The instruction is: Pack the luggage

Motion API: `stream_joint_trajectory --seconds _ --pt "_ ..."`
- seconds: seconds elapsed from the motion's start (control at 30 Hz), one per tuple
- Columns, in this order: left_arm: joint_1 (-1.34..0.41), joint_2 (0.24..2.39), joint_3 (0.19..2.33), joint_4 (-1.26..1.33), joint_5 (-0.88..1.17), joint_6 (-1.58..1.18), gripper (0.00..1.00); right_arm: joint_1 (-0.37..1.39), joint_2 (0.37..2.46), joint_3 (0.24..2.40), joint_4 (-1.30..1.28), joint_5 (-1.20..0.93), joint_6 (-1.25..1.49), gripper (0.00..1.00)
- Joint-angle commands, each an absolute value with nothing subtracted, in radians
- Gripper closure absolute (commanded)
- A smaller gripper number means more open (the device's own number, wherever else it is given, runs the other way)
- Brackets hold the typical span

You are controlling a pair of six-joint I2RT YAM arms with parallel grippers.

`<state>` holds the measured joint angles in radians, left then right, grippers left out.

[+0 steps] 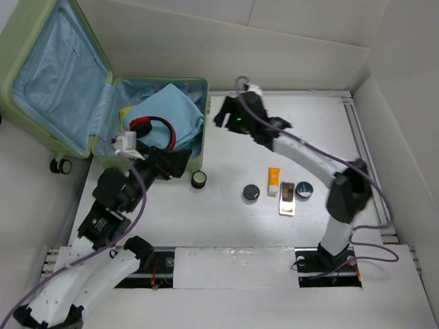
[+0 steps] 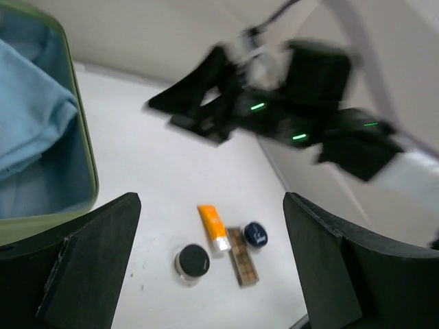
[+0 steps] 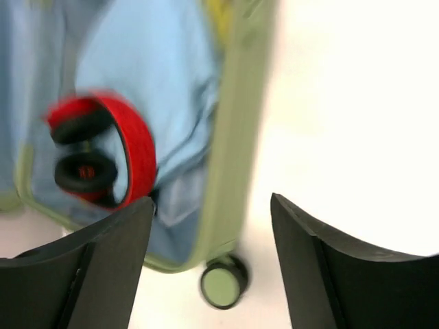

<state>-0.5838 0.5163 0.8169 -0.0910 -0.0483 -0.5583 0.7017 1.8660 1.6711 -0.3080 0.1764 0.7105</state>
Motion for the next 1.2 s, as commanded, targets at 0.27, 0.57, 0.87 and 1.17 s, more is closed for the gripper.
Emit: stream_joint_trajectory --seconds 0.27,0.57,0.87,1.17 --pt "-0.786 1.02 0.733 0.127 -0.042 -0.565 0.1 0.546 1.079 0.973 -0.167 0.362 0.657 0.14" --pt "-1.063 1.485 0.904 0.121 -0.25 -0.5 0.06 0.476 0.838 0.832 -0.224 0.339 0.638 0.0" --pt "-1.108 1.71 0.983 0.121 -0.327 -0.46 0.03 0.381 0.805 0.767 -0.193 0.219 0.609 0.0" --pt "-1.108 1.839 1.084 0.12 -0.396 -0.41 0.06 0.325 0.796 0.749 -0.172 0.14 0.589 0.0"
